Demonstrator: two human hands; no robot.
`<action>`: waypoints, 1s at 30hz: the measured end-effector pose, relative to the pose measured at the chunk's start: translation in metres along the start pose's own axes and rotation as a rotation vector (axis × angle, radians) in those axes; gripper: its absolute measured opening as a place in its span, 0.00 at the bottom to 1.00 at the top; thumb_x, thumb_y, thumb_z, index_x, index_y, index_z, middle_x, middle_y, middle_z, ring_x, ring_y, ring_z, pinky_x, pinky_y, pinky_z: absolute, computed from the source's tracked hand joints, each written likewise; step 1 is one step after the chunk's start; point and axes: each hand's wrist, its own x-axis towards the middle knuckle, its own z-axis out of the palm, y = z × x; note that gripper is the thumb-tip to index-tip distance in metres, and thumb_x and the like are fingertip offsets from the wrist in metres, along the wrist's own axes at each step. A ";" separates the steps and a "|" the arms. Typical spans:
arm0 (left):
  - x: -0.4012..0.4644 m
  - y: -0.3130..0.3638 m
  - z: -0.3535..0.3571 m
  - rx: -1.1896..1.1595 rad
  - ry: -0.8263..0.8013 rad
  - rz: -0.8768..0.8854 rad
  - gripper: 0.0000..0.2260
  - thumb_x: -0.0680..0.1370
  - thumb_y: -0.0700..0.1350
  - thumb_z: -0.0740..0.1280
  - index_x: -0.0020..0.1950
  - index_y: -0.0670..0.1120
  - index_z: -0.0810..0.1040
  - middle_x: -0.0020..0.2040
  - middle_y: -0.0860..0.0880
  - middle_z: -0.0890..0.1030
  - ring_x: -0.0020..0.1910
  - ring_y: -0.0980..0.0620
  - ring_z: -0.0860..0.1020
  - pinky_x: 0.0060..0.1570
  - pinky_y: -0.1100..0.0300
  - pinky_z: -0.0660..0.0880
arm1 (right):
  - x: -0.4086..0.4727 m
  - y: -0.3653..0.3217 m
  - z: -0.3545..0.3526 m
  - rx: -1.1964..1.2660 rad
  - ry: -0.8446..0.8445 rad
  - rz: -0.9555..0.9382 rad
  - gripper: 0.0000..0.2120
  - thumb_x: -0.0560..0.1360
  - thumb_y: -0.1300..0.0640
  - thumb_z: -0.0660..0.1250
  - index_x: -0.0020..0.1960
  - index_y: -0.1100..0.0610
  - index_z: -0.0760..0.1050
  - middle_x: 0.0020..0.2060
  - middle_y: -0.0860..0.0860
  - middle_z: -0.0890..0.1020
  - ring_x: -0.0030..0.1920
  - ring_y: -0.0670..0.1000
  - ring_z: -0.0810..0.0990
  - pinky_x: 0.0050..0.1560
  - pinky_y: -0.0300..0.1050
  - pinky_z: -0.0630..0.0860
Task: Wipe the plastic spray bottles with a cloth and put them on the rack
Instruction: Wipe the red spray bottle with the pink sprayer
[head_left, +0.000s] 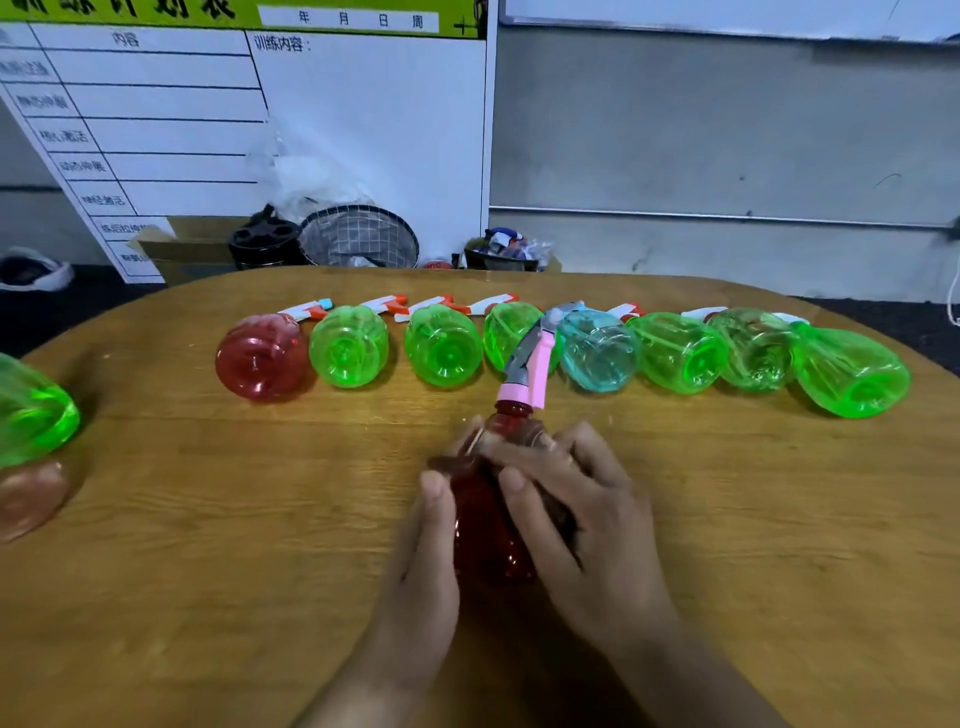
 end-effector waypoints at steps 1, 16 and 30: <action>0.001 0.001 -0.003 -0.017 -0.010 -0.013 0.31 0.78 0.76 0.56 0.76 0.62 0.75 0.76 0.48 0.77 0.78 0.47 0.72 0.79 0.37 0.63 | -0.003 -0.001 0.001 -0.005 -0.021 -0.067 0.13 0.84 0.49 0.65 0.64 0.48 0.84 0.46 0.44 0.71 0.43 0.41 0.75 0.42 0.33 0.73; -0.004 0.012 -0.018 0.122 -0.054 0.062 0.36 0.76 0.80 0.53 0.73 0.60 0.78 0.74 0.50 0.79 0.77 0.47 0.73 0.77 0.35 0.65 | 0.002 0.004 0.005 0.042 0.110 0.065 0.15 0.84 0.48 0.61 0.67 0.45 0.81 0.45 0.46 0.74 0.46 0.44 0.77 0.47 0.32 0.71; 0.003 0.025 -0.019 -0.066 0.029 -0.029 0.39 0.76 0.77 0.53 0.77 0.54 0.75 0.71 0.48 0.82 0.72 0.47 0.78 0.70 0.52 0.75 | -0.015 -0.012 0.020 -0.085 0.044 -0.332 0.13 0.82 0.50 0.69 0.65 0.47 0.84 0.45 0.48 0.74 0.40 0.43 0.75 0.39 0.36 0.76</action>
